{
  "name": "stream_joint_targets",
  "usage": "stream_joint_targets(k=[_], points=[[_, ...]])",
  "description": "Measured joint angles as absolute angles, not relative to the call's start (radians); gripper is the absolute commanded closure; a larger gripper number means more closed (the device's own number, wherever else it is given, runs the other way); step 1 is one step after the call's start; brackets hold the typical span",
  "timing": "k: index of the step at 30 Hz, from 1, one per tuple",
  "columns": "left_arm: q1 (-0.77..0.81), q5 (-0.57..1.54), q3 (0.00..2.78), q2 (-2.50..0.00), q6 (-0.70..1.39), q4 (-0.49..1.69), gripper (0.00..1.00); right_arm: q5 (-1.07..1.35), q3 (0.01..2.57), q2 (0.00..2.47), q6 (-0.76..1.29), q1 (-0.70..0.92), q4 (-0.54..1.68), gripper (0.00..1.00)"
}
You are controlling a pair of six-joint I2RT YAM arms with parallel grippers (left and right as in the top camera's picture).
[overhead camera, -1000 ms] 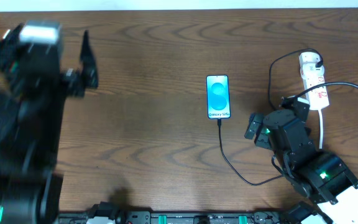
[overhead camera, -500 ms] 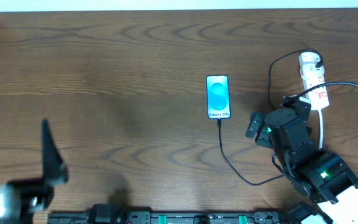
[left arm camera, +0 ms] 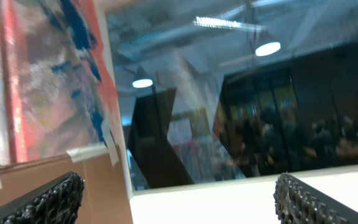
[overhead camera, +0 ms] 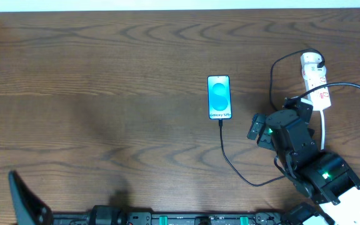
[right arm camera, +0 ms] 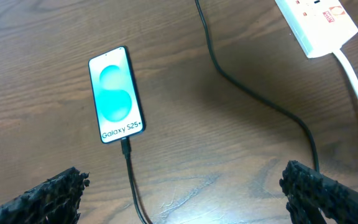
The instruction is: Plug charger to phone and switch on socket
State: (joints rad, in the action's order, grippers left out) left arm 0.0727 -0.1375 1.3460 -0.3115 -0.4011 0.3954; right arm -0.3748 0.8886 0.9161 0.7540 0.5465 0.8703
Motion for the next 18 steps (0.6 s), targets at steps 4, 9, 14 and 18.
stream_joint_targets(k=[4, 9, 14, 18], points=[[0.073, -0.138, 1.301, -0.243, -0.401, 0.348, 0.02, -0.374, 0.889, 0.916, 0.754, 0.546, 0.87, 0.01], [0.053, -0.161, 1.257, -0.178, -0.401, 0.296, 0.02, -0.375, 0.889, 0.916, 0.754, 0.546, 0.868, 0.01], [0.005, -0.19, 1.225, -0.141, -0.401, 0.273, 0.02, -0.375, 0.889, 0.916, 0.754, 0.546, 0.84, 0.01], [-0.046, -0.194, 1.22, -0.139, -0.401, 0.268, 0.02, -0.376, 0.889, 0.916, 0.754, 0.546, 0.815, 0.01]])
